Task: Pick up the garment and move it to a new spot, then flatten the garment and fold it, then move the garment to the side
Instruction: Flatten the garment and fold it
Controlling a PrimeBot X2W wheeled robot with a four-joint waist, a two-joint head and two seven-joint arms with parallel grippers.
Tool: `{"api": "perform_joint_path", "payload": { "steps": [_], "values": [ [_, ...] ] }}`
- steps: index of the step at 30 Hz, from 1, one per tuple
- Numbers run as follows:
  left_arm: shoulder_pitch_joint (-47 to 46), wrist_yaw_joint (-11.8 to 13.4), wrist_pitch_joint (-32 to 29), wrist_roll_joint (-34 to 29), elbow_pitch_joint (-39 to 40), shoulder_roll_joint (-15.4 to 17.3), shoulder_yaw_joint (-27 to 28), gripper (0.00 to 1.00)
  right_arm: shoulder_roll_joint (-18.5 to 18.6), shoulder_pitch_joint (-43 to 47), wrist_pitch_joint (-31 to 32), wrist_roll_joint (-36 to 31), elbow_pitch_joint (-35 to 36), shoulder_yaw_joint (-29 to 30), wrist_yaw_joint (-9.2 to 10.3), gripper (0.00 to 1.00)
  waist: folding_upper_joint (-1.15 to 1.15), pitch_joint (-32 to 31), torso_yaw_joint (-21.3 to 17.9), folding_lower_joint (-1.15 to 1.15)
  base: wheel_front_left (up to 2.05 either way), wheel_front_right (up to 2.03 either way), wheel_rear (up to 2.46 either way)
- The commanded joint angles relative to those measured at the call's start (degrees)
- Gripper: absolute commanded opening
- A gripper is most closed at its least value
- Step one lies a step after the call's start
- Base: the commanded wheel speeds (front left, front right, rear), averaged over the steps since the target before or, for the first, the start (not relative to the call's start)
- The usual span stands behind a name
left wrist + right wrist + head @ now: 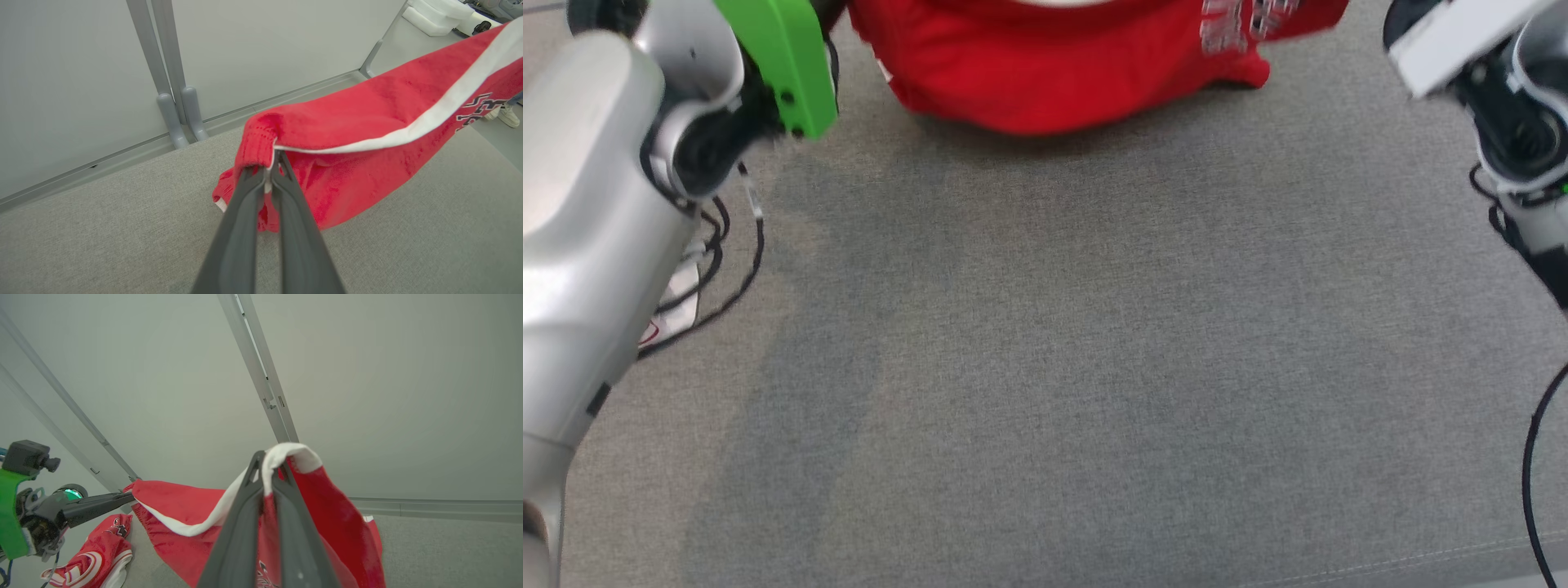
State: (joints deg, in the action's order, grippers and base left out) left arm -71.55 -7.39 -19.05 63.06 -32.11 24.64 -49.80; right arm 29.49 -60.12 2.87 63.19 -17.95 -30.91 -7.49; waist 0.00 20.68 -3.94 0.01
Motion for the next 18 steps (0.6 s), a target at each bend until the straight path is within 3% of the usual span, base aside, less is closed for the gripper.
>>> {"api": "perform_joint_path", "payload": {
  "steps": [1,8,18],
  "values": [
    [3.1,-0.1,-1.2,1.7,1.6,1.5,-1.3,0.0,1.6,3.5,1.9,1.7,1.5,-1.3,0.0,0.0,0.0,-2.9,-0.2,-0.01,0.0,0.0,0.0],
    [14.1,-0.1,-15.4,11.6,10.1,8.3,-6.7,0.0,9.6,17.7,11.3,7.0,7.3,-4.0,0.01,0.0,0.0,-10.1,-0.6,-0.01,0.0,0.0,0.0],
    [25.7,5.8,-25.0,22.1,28.4,17.3,-8.3,0.0,16.9,35.0,16.1,9.7,16.3,1.7,0.01,0.0,0.0,-17.4,-0.8,-0.01,0.0,0.0,0.0]
  ]
}}
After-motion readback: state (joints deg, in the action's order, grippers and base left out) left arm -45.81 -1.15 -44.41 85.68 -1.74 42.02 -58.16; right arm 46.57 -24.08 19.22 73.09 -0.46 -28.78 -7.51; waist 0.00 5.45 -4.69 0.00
